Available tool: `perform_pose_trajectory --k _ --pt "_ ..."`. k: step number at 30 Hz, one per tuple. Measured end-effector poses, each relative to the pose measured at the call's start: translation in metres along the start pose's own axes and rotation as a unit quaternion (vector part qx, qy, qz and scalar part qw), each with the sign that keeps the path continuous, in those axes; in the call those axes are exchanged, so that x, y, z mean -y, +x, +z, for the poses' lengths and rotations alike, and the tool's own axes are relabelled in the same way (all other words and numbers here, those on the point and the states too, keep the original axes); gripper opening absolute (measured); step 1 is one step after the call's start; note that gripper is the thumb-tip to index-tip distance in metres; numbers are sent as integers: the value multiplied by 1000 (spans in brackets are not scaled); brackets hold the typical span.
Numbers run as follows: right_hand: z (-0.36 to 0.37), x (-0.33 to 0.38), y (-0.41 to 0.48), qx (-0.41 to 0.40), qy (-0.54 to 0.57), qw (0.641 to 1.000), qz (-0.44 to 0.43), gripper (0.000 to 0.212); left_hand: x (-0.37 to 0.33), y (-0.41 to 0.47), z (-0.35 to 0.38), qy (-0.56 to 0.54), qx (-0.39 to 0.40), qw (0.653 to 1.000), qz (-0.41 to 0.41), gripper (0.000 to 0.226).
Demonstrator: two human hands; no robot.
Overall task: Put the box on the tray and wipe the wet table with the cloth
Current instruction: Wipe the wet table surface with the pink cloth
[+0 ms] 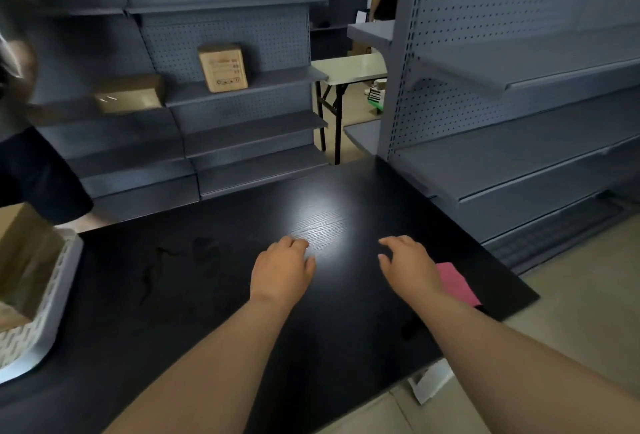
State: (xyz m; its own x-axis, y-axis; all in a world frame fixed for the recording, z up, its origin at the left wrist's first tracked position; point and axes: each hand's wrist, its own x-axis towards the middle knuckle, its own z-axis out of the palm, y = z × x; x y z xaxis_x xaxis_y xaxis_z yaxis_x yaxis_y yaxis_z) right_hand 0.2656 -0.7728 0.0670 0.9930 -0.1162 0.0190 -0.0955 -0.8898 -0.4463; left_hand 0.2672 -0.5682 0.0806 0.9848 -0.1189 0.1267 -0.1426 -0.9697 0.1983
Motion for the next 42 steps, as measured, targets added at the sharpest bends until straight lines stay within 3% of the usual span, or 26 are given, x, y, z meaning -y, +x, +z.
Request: perform_pose_trajectory --k 15,32,42 --pt "-35 -189 66 132 -39 990 -38 42 -180 30 100 -39 73 994 -65 40" --pt "-11 -210 55 220 -58 967 -116 48 -201 22 144 -27 207 977 -37 44" --pt "-6 -214 56 227 -45 964 -129 49 -198 27 156 -53 209 976 -41 46"
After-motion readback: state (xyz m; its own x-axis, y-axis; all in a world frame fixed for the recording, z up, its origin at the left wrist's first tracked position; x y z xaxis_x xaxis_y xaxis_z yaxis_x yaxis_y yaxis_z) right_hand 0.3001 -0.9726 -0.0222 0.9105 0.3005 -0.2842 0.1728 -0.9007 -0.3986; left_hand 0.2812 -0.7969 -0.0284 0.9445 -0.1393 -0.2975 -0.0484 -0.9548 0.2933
